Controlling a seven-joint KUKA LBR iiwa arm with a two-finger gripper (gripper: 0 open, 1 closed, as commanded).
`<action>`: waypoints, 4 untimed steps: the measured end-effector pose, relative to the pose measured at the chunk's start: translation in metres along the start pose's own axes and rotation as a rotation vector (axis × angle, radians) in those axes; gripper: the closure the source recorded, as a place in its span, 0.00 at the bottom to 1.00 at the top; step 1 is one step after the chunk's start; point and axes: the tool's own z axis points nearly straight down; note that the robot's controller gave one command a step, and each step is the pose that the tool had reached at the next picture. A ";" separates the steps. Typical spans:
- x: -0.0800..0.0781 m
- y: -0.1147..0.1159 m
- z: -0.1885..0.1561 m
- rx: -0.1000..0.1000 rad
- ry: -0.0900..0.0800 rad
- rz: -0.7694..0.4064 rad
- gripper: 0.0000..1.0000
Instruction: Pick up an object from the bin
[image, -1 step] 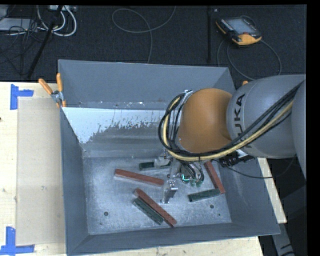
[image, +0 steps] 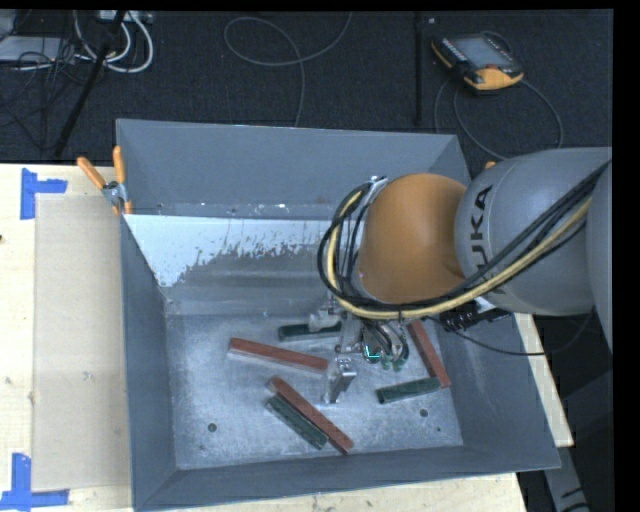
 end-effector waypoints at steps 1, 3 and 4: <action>-0.054 -0.028 0.069 -0.006 -0.013 0.097 1.00; -0.052 -0.031 0.074 -0.001 -0.011 0.101 1.00; -0.052 -0.031 0.074 -0.001 -0.011 0.102 1.00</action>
Offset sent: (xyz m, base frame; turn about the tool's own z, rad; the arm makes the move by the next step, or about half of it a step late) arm 0.0000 0.0000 0.0000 0.0000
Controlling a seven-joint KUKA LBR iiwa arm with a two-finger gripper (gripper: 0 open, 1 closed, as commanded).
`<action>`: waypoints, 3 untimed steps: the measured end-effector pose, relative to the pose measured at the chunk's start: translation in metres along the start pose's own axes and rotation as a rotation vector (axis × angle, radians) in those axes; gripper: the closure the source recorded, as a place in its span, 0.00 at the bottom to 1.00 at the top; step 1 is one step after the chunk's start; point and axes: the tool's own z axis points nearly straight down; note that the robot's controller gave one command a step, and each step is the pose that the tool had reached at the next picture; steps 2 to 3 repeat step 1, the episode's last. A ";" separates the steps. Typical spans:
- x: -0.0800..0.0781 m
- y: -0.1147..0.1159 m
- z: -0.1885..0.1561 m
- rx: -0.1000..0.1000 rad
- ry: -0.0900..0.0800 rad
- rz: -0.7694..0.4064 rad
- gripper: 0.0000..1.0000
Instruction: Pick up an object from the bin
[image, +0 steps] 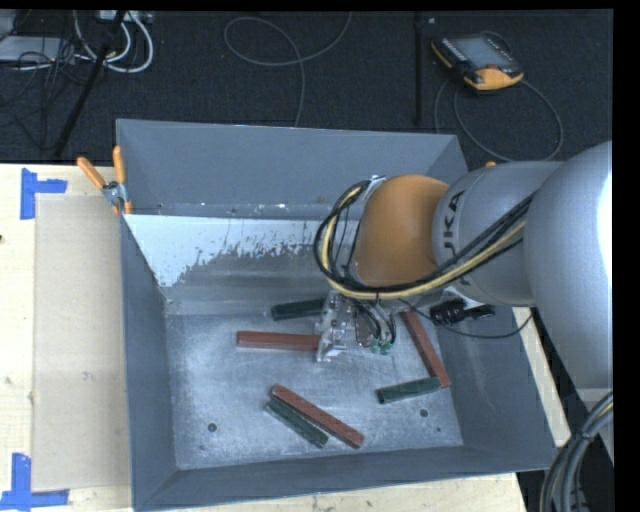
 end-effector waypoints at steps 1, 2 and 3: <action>0.012 -0.016 -0.126 0.002 0.009 0.015 1.00; 0.012 -0.016 -0.126 0.002 0.009 0.015 1.00; 0.012 -0.016 -0.126 0.002 0.009 0.015 1.00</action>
Offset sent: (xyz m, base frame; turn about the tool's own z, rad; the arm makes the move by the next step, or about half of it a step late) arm 0.0000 0.0000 0.0000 0.0000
